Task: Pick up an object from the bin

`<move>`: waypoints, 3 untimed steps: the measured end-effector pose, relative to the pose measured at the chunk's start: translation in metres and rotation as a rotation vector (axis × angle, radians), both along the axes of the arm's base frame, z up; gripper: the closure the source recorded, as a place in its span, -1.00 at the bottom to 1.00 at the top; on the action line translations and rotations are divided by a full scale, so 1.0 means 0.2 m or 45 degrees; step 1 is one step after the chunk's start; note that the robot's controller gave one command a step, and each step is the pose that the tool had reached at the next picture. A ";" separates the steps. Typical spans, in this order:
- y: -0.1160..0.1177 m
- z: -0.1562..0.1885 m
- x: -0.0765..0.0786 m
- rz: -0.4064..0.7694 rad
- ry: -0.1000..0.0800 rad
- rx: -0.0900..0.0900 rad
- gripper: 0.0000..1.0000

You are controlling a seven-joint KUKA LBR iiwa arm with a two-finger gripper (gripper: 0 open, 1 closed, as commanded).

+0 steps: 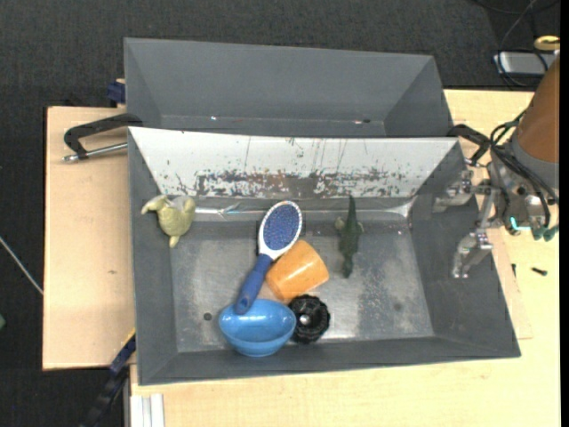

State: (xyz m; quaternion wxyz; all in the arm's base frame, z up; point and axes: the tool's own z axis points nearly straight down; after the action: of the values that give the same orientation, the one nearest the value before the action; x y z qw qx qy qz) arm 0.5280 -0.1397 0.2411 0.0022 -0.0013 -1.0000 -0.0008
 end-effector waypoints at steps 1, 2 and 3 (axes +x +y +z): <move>0.09 -0.72 -0.14 0.326 0.003 0.004 -1.00; 0.39 -0.64 -0.14 0.436 -0.007 0.004 -1.00; 0.80 -0.71 -0.13 0.814 -0.006 0.004 -1.00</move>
Offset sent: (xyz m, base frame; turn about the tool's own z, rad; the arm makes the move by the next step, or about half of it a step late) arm -0.0272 0.0165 -0.1415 -0.2556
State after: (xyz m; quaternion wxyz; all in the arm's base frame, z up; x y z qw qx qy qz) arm 0.5020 0.0197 0.0988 0.0000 0.3129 -0.9498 -0.0016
